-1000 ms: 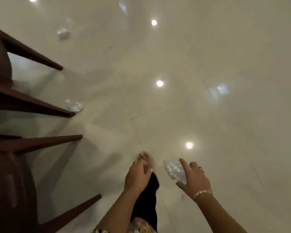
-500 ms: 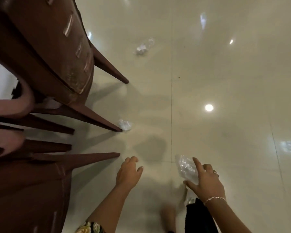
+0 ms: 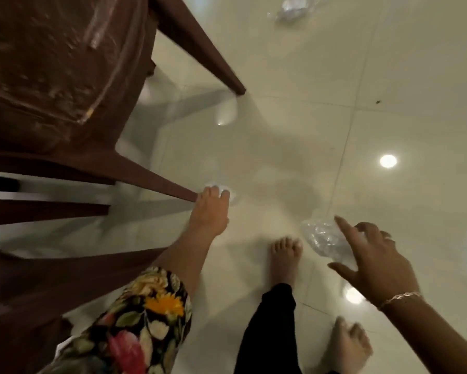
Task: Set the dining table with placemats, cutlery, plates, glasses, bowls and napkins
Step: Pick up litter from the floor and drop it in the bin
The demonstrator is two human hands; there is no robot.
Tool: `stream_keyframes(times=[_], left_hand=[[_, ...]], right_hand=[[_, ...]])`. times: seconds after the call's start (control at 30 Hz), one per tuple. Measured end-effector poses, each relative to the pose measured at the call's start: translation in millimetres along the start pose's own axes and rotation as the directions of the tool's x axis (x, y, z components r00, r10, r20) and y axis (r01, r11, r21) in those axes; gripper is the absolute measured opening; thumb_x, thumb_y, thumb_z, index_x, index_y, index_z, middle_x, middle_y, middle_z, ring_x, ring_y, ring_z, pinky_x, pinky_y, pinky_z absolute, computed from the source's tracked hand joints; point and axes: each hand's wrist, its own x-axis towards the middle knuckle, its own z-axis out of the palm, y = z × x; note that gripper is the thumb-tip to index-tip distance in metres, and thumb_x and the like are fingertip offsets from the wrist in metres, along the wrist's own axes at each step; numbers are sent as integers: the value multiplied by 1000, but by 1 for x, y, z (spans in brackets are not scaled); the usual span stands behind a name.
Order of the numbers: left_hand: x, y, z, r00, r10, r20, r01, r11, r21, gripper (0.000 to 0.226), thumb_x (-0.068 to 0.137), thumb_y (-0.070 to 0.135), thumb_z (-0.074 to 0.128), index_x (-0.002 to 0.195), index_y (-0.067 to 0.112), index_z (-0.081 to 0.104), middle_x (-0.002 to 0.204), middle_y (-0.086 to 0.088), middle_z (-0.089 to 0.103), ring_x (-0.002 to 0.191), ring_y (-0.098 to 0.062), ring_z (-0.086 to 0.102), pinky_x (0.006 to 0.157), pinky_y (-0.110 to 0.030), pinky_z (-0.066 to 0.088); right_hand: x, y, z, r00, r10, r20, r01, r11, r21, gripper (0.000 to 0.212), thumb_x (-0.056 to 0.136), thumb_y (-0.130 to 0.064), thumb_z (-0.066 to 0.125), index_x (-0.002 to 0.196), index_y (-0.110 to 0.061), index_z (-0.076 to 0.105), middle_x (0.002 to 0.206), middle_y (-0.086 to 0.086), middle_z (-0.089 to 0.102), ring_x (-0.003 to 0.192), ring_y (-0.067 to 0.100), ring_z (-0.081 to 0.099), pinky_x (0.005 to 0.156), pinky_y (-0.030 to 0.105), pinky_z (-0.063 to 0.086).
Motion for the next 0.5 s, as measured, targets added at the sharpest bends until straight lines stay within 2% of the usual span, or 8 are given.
stream_keyframes(times=[0.07, 0.13, 0.23, 0.33, 0.4, 0.5], left_hand=[[45, -16, 20, 999, -35, -10, 35, 999, 30, 65, 87, 23, 63, 141, 10, 29, 144, -15, 31, 133, -29, 29, 109, -34, 25], [87, -32, 42, 999, -46, -2, 46, 992, 121, 72, 86, 21, 64, 144, 11, 23, 148, -18, 24, 136, -32, 25, 111, -36, 23], [136, -56, 69, 996, -73, 46, 61, 975, 214, 96, 79, 34, 72, 148, 13, 9, 151, -21, 16, 140, -36, 19, 114, -39, 21], [159, -62, 98, 993, -44, 112, 15, 967, 253, 114, 70, 48, 76, 149, 16, 0, 150, -19, 17, 139, -34, 22, 110, -40, 27], [162, -58, 119, 991, -56, 125, 26, 972, 235, 115, 68, 51, 75, 149, 19, 1, 148, -16, 22, 135, -30, 29, 103, -41, 33], [155, -50, 136, 996, -84, 15, 78, 971, 224, 93, 72, 53, 71, 144, 24, 20, 134, -12, 39, 117, -25, 44, 89, -36, 38]], right_hand=[[41, 2, 18, 998, -40, -40, 40, 999, -3, 94, 57, -42, 84, 139, -26, 40, 115, 15, 54, 93, 40, 56, 53, 43, 53], [75, 4, 37, 993, -73, -91, 73, 997, -1, 97, 48, -38, 89, 133, -22, 45, 106, 17, 57, 85, 42, 59, 43, 39, 50], [120, 5, 65, 969, -177, -173, 168, 984, -65, 98, 43, -35, 91, 129, -20, 46, 102, 19, 59, 82, 44, 60, 38, 36, 48], [156, 7, 88, 955, -235, -181, 217, 969, -118, 99, 41, -34, 91, 128, -19, 47, 101, 21, 60, 82, 45, 60, 37, 36, 48], [173, 6, 98, 953, -247, -177, 225, 965, -136, 99, 42, -34, 91, 129, -17, 47, 101, 21, 60, 83, 45, 60, 38, 37, 49], [185, 4, 100, 956, -242, -164, 220, 966, -139, 99, 45, -35, 90, 131, -18, 45, 103, 22, 58, 86, 45, 59, 41, 39, 50]])
